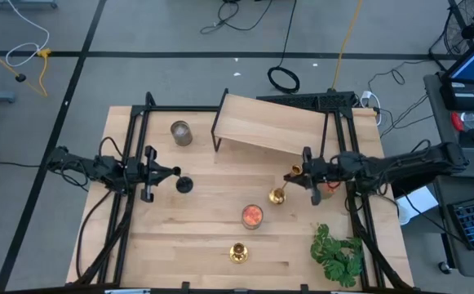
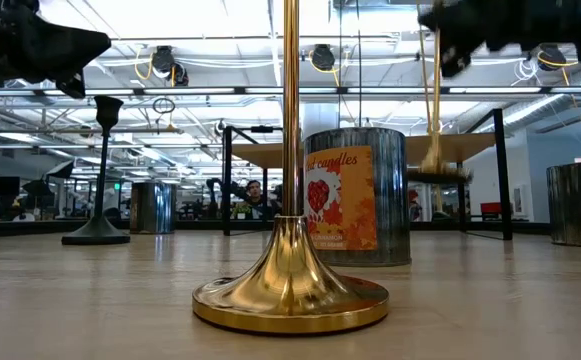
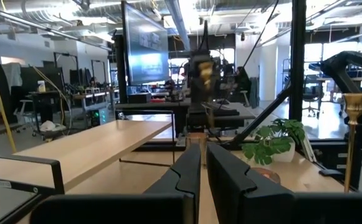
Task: Pick & Place candle stick holders
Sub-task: Put the top gold candle holder on the shelf
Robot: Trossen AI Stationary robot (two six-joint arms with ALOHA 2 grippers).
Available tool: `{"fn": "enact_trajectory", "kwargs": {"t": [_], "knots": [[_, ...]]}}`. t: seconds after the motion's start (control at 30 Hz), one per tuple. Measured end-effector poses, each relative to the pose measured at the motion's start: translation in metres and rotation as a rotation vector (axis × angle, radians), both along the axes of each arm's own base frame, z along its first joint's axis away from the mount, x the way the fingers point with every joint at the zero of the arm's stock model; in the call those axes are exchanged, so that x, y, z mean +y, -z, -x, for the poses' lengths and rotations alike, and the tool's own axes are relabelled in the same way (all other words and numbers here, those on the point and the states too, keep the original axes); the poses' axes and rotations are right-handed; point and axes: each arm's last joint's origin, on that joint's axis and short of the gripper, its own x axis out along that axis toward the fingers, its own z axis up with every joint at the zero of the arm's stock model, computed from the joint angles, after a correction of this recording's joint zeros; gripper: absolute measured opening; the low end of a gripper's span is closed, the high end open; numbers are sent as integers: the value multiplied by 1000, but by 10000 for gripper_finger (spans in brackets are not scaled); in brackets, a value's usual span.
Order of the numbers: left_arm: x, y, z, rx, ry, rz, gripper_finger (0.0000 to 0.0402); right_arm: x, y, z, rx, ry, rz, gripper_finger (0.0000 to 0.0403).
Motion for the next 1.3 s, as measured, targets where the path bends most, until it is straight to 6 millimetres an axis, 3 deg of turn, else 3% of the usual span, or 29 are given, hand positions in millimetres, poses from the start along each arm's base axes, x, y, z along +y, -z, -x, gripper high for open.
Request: {"fn": "enact_trajectory", "kwargs": {"t": [0.1,0.23,0.4,0.57,0.9,1.13,1.3], "knots": [[0,-1,0,-10,-1,-2,33,1,-29,-3,24,-19,30,13],[0,-2,1,-22,-4,-10,33,-2,-61,-6,113,79,107,13],[0,-2,0,-20,-5,-12,33,-9,-103,3,53,138,172,15],[0,-2,1,-22,-5,-12,33,-24,-126,16,-12,280,177,14],[1,-8,2,-77,-29,-80,33,-68,-128,34,57,782,251,14],[1,-8,2,-81,-33,-92,33,-98,-116,38,169,965,163,14],[1,-8,2,-83,-33,-91,33,-117,-113,39,162,971,99,14]]}}
